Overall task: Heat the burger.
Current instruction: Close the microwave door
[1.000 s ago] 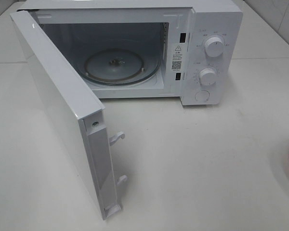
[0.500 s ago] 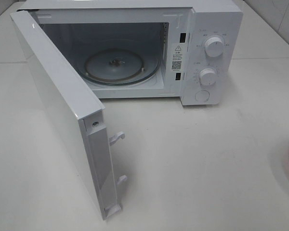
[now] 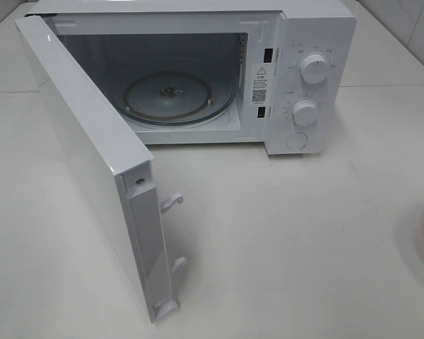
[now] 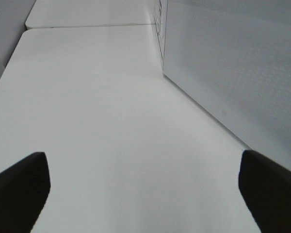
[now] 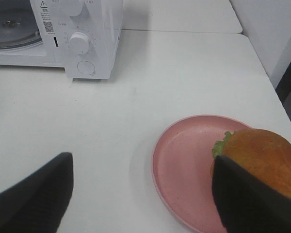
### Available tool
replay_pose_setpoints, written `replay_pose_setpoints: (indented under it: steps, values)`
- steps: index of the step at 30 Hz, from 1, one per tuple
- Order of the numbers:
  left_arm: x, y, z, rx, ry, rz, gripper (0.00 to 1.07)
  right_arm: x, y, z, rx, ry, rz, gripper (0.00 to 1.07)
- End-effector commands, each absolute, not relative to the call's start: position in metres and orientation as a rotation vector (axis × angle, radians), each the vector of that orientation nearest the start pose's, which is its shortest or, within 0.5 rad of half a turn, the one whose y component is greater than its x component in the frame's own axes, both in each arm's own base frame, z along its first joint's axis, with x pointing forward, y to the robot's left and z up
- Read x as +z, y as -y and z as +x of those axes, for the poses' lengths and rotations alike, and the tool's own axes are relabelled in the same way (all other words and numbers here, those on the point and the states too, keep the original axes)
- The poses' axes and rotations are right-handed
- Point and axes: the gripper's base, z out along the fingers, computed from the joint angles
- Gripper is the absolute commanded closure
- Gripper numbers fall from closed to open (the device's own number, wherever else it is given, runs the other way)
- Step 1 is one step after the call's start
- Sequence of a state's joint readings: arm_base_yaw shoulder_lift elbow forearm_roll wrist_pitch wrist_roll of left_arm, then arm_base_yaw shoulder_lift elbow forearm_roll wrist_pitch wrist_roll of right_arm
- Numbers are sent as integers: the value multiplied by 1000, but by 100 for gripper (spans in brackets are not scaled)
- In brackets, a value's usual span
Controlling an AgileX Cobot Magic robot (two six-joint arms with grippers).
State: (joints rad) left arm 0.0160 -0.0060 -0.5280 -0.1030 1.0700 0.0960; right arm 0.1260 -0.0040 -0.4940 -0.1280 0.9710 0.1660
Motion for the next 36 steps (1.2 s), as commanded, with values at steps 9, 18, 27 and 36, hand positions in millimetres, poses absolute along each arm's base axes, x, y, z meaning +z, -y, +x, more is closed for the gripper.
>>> replay_pose_setpoints:
  steps: [9,18,27,36]
  values:
    - [307,4,-3,3,-1758,48,44,284,10,-5,44,-1915,48,32]
    - [301,3,19,10,-1629,32,106,284,10,-5,44,-1915,48,32]
    - [300,1,54,17,-1652,24,107,284,10,-5,44,-1915,48,32]
    - [307,-2,113,34,-1571,3,107,284,10,-5,43,-1915,48,32]
